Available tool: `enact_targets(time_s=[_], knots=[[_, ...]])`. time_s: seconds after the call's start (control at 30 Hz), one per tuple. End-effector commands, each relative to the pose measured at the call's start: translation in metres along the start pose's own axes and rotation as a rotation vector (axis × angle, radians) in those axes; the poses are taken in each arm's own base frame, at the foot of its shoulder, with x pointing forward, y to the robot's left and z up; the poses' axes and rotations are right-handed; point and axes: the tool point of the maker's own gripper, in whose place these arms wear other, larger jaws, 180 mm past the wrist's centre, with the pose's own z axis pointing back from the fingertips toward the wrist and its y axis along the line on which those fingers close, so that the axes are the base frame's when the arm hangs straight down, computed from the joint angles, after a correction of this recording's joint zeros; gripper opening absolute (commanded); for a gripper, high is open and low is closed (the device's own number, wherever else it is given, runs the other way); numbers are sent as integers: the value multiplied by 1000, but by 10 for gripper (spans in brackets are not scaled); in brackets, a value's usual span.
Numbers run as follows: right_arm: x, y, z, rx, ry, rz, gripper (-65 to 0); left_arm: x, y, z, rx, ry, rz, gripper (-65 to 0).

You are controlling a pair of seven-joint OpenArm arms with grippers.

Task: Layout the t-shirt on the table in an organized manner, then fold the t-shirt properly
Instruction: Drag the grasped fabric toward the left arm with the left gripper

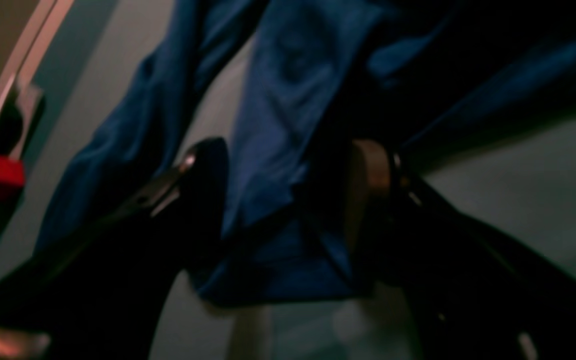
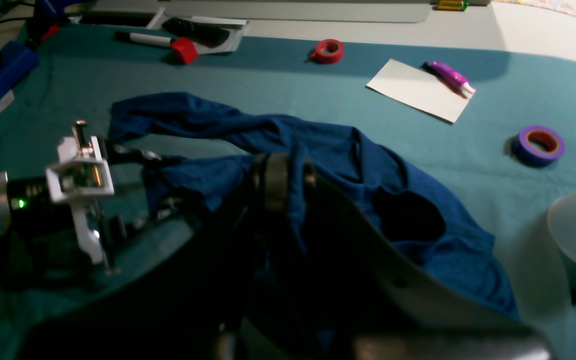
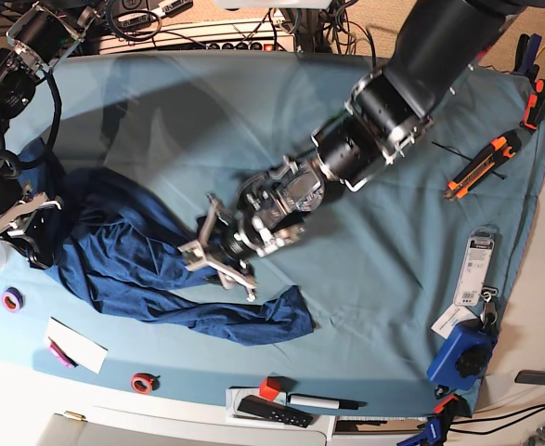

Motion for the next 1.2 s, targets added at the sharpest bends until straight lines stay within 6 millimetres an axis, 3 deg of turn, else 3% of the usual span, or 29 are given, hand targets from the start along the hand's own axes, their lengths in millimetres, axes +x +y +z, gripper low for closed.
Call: enact_targets(time_s=[0.0, 0.2, 0.3, 0.37, 0.47, 0.57, 0.67, 0.77, 1.17], knots=[[17, 0, 4, 4, -51, 27, -650, 14, 8, -5, 5, -5, -21, -296], [17, 0, 4, 4, -51, 27, -650, -33, -11, -2, -59, 110, 11, -296], [17, 0, 4, 4, -51, 28, -650, -43, -22, 0, -75, 130, 27, -312], [17, 0, 4, 4, -51, 28, -650, -47, -36, 2, -123, 135, 39, -395], [17, 0, 4, 4, -51, 28, -650, -53, -50, 4, -147, 143, 56, -627], [17, 0, 4, 4, -51, 29, -650, -53, -50, 4, -146, 144, 57, -650], [18, 0, 4, 4, -55, 29, -650, -45, -39, 2, -123, 142, 38, -650], [19, 0, 4, 3, -60, 28, -650, -53, -15, 8, -72, 199, 7, -650], [23, 0, 4, 3, -79, 29, -650, -93, 67, 66, 56, 282, 52, -650]])
